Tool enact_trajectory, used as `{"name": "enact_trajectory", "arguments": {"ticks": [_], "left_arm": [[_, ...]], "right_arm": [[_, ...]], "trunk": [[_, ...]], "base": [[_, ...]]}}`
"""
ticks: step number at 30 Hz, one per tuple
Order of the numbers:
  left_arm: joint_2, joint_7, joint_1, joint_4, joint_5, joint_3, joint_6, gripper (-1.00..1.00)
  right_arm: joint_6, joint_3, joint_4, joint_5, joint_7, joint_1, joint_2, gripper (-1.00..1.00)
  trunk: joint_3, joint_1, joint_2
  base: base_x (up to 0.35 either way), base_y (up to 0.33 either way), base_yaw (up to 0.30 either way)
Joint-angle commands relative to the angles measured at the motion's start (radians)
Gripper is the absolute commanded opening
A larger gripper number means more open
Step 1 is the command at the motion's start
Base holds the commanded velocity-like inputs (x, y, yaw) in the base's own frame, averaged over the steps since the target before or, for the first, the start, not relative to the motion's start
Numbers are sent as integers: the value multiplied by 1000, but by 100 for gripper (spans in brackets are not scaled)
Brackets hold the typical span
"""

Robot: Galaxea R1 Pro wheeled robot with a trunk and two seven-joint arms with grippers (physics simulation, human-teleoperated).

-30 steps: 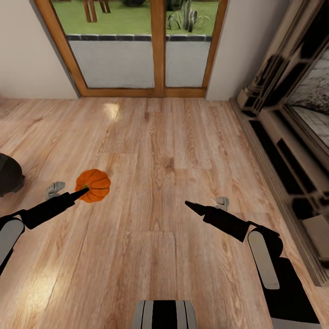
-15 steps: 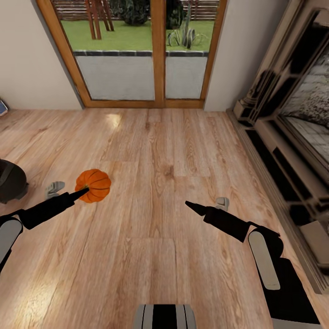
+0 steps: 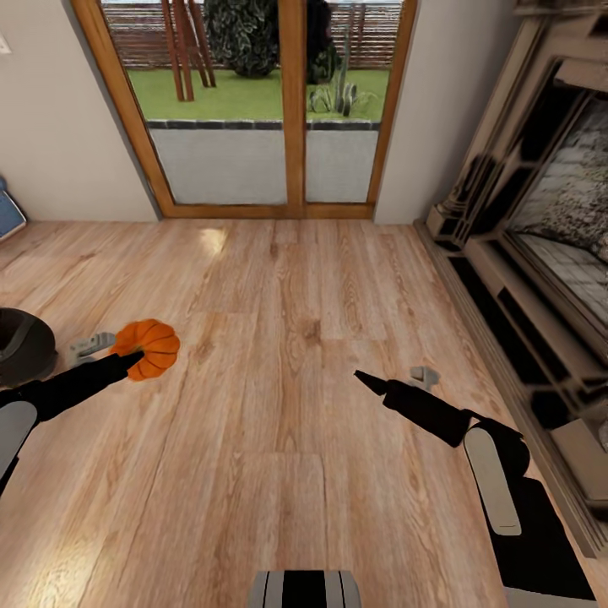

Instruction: Place each of the two pumpkins and all three candles from the living room inside a cabinet in the living room (use any cabinet), then make sure every cabinet is closed, and position the cauldron so it is next to a table in the living room.

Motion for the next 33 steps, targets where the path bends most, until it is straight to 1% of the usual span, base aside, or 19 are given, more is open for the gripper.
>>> {"name": "enact_trajectory", "arguments": {"ticks": [1, 2, 3, 4, 5, 7, 8, 10, 11, 14, 15, 19, 24, 33], "left_arm": [[0, 37, 0, -5, 16, -2, 4, -100], [0, 62, 0, -7, 16, -3, 4, -100], [0, 74, 0, -8, 16, -4, 4, -100], [0, 95, 0, -9, 16, -5, 4, -100], [0, 105, 0, -10, 16, -5, 4, -100], [0, 145, 0, -11, 16, -7, 3, -100], [0, 156, 0, -12, 16, -8, 3, -100], [0, 202, 0, -13, 16, -9, 1, -100], [0, 219, 0, -13, 16, -9, 1, -100], [0, 238, 0, -13, 16, -10, -1, -100], [0, 246, 0, -13, 16, -10, -5, -100], [-1, 248, 0, -13, 16, -11, -6, -100], [-1, 248, 0, -13, 16, -11, -6, -100], [-1, 248, 0, -13, 16, -13, -4, -100]], "right_arm": [[4, 3, 0, 2, -50, -1, 1, 100], [4, 13, 0, 3, -119, -1, 1, 100], [4, 23, 0, 4, -158, -1, 1, 100], [3, 54, 0, 4, -244, -1, 2, 100], [2, 76, 0, 4, -292, -1, 2, 100], [2, 195, 0, 5, -511, -1, 3, 100], [1, 228, 0, 5, -570, -2, 3, 100], [0, 346, 0, 5, -790, -3, 5, 100], [-3, 394, 0, 5, -874, -4, 6, 100], [-39, 457, -1, 5, -988, -6, 7, 100], [-73, 480, 0, 5, -1032, -7, 19, 100], [-84, 490, 0, 5, -1045, -7, 26, 100], [-87, 521, -1, 5, -1048, -6, 27, 100], [-88, 529, -1, 5, -1048, -5, 26, 100]], "trunk": [[3, -1, 0], [7, -1, 0], [11, -1, 0], [15, -2, 1], [19, -2, 1], [26, -3, 1], [30, -4, 2], [38, -5, 2], [42, -5, 2], [54, -6, 3], [57, -7, 3], [73, -9, 4], [92, -11, 5], [127, -15, 7]], "base": [[0, 0, 0], [0, 0, 0], [0, 0, 0], [0, 0, 0], [0, 0, 0], [0, 0, 0], [0, 0, 0], [0, 0, 0], [0, 0, 0], [0, 0, 0], [0, 0, 0], [0, 0, 0], [0, 0, 0], [0, 0, 0]]}}
